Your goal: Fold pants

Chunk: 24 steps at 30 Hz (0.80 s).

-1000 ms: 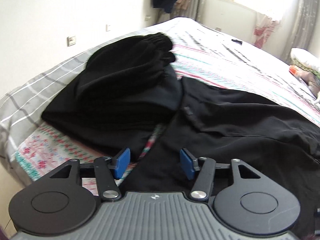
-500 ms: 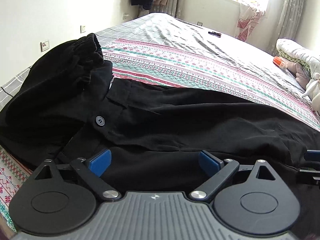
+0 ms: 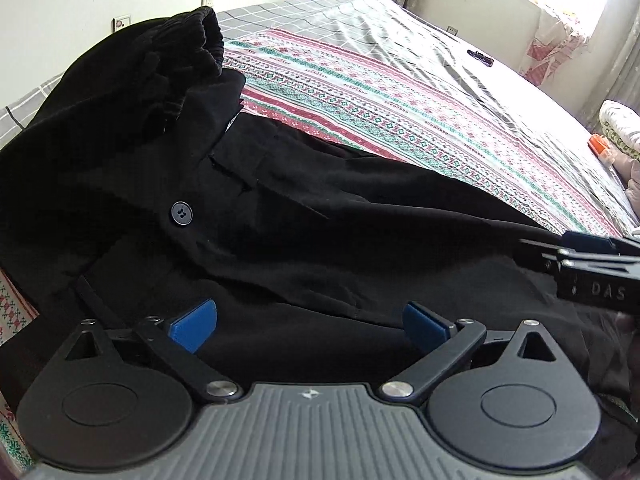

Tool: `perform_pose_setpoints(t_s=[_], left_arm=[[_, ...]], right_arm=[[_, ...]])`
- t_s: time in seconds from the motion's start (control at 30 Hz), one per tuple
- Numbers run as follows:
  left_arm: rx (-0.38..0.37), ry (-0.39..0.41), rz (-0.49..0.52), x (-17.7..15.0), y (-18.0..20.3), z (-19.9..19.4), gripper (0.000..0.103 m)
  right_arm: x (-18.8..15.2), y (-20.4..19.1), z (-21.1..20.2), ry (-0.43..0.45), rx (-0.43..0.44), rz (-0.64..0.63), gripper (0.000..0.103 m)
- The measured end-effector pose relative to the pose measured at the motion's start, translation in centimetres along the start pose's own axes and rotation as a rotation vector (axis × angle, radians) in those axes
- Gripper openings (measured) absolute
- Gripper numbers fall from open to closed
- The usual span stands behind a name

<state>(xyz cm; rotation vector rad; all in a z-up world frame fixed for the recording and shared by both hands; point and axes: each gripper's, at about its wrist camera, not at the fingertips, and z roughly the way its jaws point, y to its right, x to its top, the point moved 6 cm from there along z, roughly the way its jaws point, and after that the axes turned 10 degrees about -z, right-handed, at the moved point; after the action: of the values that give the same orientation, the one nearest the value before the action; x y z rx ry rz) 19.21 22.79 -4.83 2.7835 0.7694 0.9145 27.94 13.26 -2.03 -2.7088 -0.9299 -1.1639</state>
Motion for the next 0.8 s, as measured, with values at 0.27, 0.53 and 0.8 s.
perform_pose_setpoints(t_s=[0.27, 0.53, 0.8], left_arm=[[0.038, -0.048, -0.047, -0.1, -1.5, 1.4, 0.103], [0.06, -0.055, -0.056, -0.1, -2.4, 1.7, 0.103], [0.059, -0.074, -0.05, -0.1, -3.3, 1.8, 0.103]], right_arm=[[4.3, -0.2, 6.2, -0.023, -0.021, -0.106, 0.077], [5.8, -0.2, 11.8, -0.131, 0.068, -0.118, 0.069], [6.6, -0.7, 11.3, -0.131, 0.04, -0.127, 0.004]])
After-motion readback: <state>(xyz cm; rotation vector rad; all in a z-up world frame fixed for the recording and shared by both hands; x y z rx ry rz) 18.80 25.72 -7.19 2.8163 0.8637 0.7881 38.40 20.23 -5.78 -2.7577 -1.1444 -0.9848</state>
